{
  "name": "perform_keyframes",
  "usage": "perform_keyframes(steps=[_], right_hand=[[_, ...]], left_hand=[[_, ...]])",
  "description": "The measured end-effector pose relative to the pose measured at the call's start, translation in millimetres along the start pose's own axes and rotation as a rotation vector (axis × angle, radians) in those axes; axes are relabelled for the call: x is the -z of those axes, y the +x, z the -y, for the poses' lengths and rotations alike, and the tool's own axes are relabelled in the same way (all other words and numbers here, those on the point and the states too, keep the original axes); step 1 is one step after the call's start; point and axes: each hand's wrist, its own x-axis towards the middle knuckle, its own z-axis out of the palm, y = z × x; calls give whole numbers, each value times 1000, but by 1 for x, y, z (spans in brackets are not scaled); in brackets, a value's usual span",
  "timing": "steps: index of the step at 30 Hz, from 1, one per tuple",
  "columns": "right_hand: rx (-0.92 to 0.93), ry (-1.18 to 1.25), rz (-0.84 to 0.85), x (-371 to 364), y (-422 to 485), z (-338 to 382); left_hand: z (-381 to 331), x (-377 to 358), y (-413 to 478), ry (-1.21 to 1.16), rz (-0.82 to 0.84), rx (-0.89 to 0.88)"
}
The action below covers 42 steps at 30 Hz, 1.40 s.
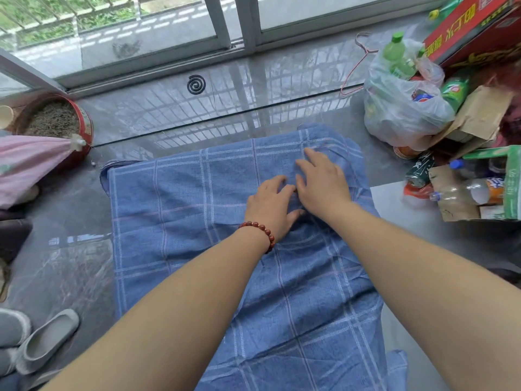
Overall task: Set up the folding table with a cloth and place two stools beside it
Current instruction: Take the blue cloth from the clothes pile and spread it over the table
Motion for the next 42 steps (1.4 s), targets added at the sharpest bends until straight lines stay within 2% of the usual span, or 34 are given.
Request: perform_keyframes(steps=[3, 6, 14, 24, 32, 36, 39, 42], right_hand=[[-1, -95, 105, -7, -6, 3], [19, -129, 102, -10, -16, 7], [130, -254, 116, -34, -70, 18], [95, -206, 60, -63, -130, 41], [18, -248, 78, -102, -201, 62], [-24, -233, 46, -123, -230, 70], [-32, -237, -9, -137, -250, 72], [-114, -204, -6, -148, -272, 71]], left_hand=[[11, -3, -8, 80, 104, 77], [19, -3, -16, 91, 146, 92], [36, -9, -49, 156, 140, 134], [66, -42, -121, 255, 69, 101], [106, -66, -193, 189, 122, 181], [122, -86, -224, 217, 94, 164], [130, -98, -239, 276, 22, 135], [130, -112, -260, 311, -62, 163]])
